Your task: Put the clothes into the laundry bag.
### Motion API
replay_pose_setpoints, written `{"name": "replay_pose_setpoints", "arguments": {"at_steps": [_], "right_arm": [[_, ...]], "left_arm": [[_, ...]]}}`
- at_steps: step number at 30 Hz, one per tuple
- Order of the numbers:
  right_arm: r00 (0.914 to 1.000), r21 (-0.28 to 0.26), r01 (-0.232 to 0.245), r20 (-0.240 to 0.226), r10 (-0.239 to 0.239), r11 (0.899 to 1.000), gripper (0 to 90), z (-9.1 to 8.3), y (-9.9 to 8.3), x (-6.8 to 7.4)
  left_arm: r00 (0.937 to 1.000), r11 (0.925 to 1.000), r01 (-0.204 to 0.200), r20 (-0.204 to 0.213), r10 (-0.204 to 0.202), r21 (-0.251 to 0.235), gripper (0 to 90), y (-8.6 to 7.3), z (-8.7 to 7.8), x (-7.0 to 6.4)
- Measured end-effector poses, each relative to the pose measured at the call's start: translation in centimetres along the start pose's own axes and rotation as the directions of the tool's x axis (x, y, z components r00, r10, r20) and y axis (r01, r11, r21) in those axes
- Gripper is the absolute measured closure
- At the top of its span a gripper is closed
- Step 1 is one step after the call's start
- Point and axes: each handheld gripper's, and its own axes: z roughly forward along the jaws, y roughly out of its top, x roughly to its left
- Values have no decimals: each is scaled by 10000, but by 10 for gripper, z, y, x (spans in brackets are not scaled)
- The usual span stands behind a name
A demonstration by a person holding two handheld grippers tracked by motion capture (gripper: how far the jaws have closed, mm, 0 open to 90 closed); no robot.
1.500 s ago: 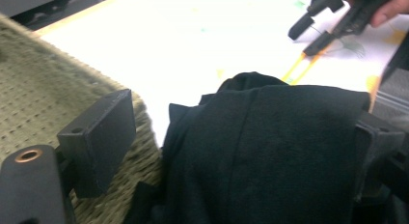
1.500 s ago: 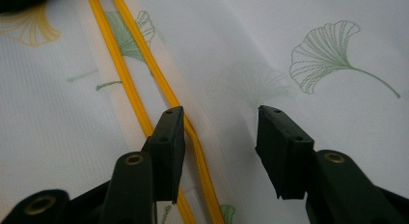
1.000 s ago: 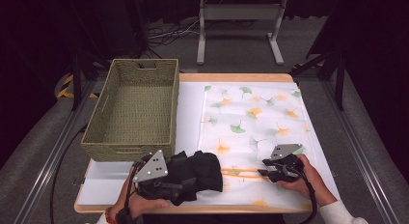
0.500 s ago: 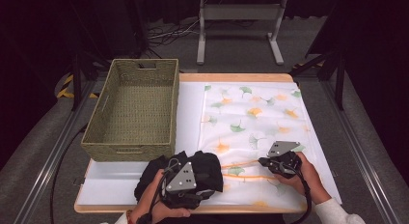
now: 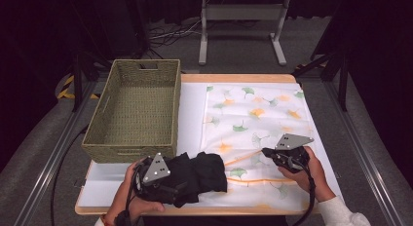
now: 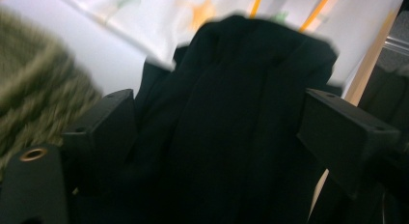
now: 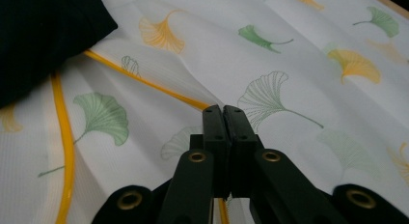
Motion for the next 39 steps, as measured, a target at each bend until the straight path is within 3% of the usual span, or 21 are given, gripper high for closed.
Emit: {"name": "replay_pose_setpoints", "arguments": {"at_steps": [3, 4, 9, 12, 14, 19, 22, 25, 30, 34, 36, 39], "right_arm": [[10000, -183, -29, 94, 31, 9998, 894, -1, 4, 0], [9999, -235, -27, 107, 29, 9997, 894, -1, 5, 0], [9998, -484, -62, 162, 70, 9988, 894, -2, 11, 0], [9998, -553, -8, 209, 20, 9985, 894, -3, 14, 0], [9997, -641, -1, 226, 16, 9979, 894, -4, 16, 0], [9996, -1005, 87, 288, -58, 9949, 894, -8, 24, 2], [9994, -1193, 157, 333, -118, 9927, 894, -11, 29, 3], [9994, -1278, 163, 321, -123, 9917, 894, -12, 32, 4], [9994, -1546, 204, 297, -160, 9878, 894, -14, 39, 7], [9992, -1674, 231, 374, -171, 9856, 894, -16, 46, 8], [9993, -1735, 141, 353, -81, 9847, 894, -17, 49, 7], [9990, -1704, 212, 422, -142, 9851, 894, -18, 54, 9]], "left_arm": [[9987, 9988, 242, 442, -261, 432, 96, -11, 8, 6], [9979, 9967, 224, 587, -270, 776, 87, -15, 13, 6], [9996, 9874, 36, 277, -81, 1582, 82, -18, 31, 3], [9990, 9752, -235, -325, 314, 2199, 125, -20, 41, -1], [9972, 9688, -327, -570, 481, 2455, 182, -21, 45, -2], [9980, 9687, -125, -568, 274, 2478, 418, -19, 43, 3], [9978, 9674, -275, -517, 418, 2519, 575, -19, 42, 3], [9970, 9681, -416, -537, 565, 2469, 648, -18, 42, 2], [9984, 9842, -406, -329, 469, 1721, 673, -17, 32, 3], [9989, 9985, -323, 340, 308, 453, 675, -7, 13, 1], [9969, 9996, -243, 746, 252, -132, 675, 0, 6, -2], [9914, 9978, -269, 1262, 345, -610, 676, 11, 5, -7]]}}
